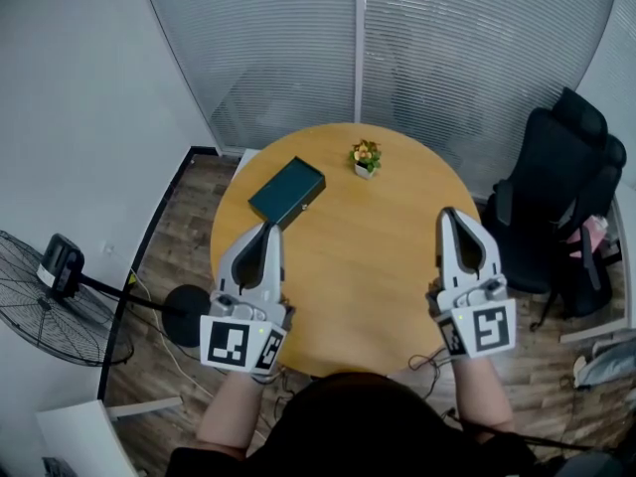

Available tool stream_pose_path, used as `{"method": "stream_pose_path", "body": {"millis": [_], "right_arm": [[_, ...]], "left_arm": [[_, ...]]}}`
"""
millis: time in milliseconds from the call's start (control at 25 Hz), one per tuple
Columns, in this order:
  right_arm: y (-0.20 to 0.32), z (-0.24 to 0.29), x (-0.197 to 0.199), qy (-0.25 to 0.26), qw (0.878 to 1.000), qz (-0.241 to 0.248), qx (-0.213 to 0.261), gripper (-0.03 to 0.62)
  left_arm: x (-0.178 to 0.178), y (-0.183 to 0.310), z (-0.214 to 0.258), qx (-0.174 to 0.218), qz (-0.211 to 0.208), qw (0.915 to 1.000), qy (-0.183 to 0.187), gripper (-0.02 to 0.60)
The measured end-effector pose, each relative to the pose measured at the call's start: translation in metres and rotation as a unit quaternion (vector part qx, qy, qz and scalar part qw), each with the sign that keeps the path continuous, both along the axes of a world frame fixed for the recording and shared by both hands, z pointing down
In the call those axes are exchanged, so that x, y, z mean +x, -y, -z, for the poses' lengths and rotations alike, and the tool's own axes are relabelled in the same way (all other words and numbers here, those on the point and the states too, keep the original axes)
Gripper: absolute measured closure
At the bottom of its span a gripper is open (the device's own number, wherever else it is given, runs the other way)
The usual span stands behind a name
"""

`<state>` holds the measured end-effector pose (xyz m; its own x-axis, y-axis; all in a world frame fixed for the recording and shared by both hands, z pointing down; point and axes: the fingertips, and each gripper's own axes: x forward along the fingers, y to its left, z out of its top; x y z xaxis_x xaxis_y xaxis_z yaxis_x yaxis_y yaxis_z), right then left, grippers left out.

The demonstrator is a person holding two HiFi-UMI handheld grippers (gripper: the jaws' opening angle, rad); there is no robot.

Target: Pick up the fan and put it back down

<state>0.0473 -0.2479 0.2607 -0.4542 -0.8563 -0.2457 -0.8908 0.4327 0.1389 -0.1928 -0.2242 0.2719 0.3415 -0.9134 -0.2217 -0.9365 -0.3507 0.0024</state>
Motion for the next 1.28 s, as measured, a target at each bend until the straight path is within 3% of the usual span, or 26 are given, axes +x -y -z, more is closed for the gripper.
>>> {"method": "stream_pose_path", "body": {"millis": [1280], "right_arm": [[0.0,0.002,-0.019,0.008,1.0,0.012,0.008,0.591]], "left_arm": [[-0.015,0.003,-0.01,-0.013,-0.006,0.9999,0.005,0.574]]}}
